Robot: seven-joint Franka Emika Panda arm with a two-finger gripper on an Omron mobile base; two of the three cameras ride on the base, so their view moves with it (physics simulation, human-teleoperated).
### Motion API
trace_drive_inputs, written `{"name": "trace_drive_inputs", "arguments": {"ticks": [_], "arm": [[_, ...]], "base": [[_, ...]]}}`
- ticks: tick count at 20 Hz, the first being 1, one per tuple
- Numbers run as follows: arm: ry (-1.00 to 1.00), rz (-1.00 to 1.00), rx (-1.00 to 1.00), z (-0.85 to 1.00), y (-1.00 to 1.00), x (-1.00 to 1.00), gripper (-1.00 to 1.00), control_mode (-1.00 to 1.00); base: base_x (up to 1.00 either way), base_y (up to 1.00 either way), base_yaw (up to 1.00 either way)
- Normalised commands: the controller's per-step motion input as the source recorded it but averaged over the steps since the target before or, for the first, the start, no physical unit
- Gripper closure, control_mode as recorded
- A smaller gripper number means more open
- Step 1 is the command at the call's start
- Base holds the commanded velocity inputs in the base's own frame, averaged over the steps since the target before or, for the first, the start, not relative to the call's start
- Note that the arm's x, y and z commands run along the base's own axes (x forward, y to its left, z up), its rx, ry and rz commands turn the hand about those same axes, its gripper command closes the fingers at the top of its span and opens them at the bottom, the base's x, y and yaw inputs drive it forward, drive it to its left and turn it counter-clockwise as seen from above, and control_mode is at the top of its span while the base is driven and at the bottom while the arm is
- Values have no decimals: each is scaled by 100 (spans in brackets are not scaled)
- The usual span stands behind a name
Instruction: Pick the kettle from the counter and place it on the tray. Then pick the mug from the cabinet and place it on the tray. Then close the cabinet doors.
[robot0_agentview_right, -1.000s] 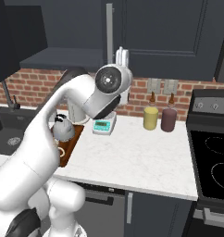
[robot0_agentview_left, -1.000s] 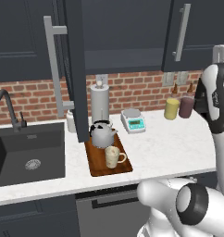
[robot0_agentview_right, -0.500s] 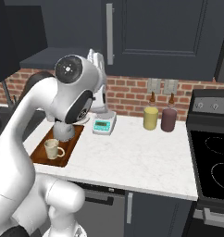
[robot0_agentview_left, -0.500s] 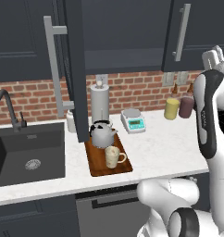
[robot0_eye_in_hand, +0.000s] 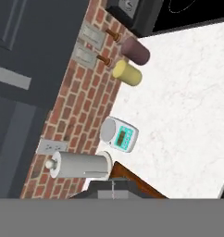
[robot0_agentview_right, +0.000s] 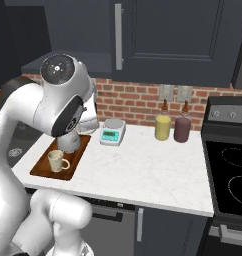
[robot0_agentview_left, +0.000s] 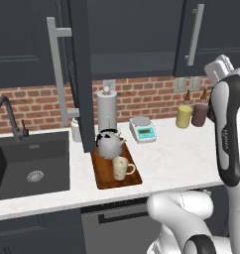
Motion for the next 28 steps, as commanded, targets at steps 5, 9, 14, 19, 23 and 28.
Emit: {"name": "trace_drive_inputs", "arguments": {"ticks": [5, 9, 14, 19, 23, 28], "arm": [[15, 20, -11, 0, 64, -46, 100, -100], [6, 22, -17, -14, 78, -46, 100, -100], [2, 17, -14, -17, 67, -35, 100, -100], [-8, 11, -8, -32, 40, -33, 100, -100], [-9, 14, -8, -22, 44, -24, 100, -100], [-11, 15, -15, -3, 52, -28, 100, -100]], "base": [[0, 0, 0], [0, 0, 0], [0, 0, 0], [0, 0, 0], [0, 0, 0], [0, 0, 0]]}}
